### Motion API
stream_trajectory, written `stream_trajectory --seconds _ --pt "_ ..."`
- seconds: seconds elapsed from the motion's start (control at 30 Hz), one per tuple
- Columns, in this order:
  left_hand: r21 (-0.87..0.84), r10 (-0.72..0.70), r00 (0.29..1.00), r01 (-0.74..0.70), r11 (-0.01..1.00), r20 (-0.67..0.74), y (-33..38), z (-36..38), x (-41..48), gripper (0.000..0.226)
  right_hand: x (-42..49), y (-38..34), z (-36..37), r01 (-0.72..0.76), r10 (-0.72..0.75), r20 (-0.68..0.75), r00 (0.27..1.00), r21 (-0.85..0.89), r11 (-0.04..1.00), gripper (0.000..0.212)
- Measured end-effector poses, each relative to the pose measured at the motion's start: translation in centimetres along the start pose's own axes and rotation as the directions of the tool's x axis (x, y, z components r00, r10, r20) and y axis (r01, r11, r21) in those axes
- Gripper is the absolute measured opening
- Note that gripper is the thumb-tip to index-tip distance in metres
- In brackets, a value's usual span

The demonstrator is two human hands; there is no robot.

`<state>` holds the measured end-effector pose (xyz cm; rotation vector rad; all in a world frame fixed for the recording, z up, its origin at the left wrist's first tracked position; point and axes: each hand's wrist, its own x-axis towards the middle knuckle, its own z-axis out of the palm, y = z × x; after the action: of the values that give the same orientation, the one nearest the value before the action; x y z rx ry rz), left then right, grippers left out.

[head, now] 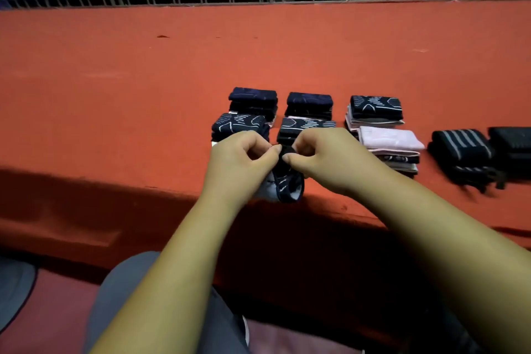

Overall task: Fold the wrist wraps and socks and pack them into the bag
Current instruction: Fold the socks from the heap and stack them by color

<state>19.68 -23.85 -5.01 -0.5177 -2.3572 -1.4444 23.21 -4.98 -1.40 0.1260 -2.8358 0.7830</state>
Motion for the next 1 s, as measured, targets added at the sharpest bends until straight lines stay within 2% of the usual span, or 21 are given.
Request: stream_trajectory --seconds 0.07,0.2,0.33,0.47,0.6,0.67,0.73,0.8,0.83,0.87,1.0 --pt "0.024 -0.001 1.000 0.001 1.000 0.011 0.5 1.6 -0.5 0.025 -1.6 1.9 -0.1 -0.035 0.034 -0.075 0.997 -0.005 0.999 0.024" --pt "0.025 -0.022 0.999 0.022 0.999 0.024 0.8 4.0 -1.0 0.027 -4.1 5.5 0.6 -0.014 0.019 -0.224 0.974 0.023 1.000 0.021" --pt "0.010 -0.070 0.997 0.071 0.997 -0.032 0.3 5.1 -0.4 0.029 -5.2 9.2 1.4 -0.041 0.112 -0.332 0.936 0.215 0.976 0.019" --pt "0.013 -0.120 0.991 0.121 0.993 -0.062 -0.7 5.6 0.3 0.029 -5.7 12.2 1.3 -0.146 0.266 -0.329 0.906 0.346 0.927 0.022" --pt "0.003 -0.159 0.977 0.161 0.987 -0.143 -1.6 5.8 1.3 0.025 -6.1 13.8 1.0 -0.203 0.334 -0.307 0.891 0.390 0.898 0.027" --pt "-0.039 -0.185 0.964 0.181 0.983 -0.193 -2.2 5.4 1.9 0.023 -6.4 14.3 0.6 -0.217 0.374 -0.326 0.868 0.428 0.877 0.030" --pt "-0.136 -0.273 0.919 0.243 0.960 -0.285 -3.1 4.4 2.5 0.021 -6.7 15.1 0.1 -0.224 0.431 -0.358 0.828 0.494 0.840 0.033" --pt "-0.390 -0.439 0.815 0.289 0.874 -0.379 -4.1 3.2 3.1 0.020 -7.0 15.8 -0.7 -0.212 0.489 -0.404 0.773 0.562 0.800 0.033" --pt "-0.488 -0.503 0.778 0.296 0.821 -0.376 -4.5 2.7 3.3 0.018 -7.1 15.9 -1.1 -0.195 0.495 -0.421 0.760 0.579 0.792 0.031" --pt "-0.520 -0.517 0.783 0.299 0.801 -0.347 -4.7 2.5 3.3 0.017 -7.3 15.8 -1.2 -0.166 0.476 -0.426 0.770 0.587 0.793 0.027" --pt "-0.423 -0.374 0.919 0.294 0.857 -0.120 -3.2 3.9 2.7 0.021 -8.0 14.1 -1.6 0.045 0.232 -0.395 0.889 0.581 0.813 0.012"
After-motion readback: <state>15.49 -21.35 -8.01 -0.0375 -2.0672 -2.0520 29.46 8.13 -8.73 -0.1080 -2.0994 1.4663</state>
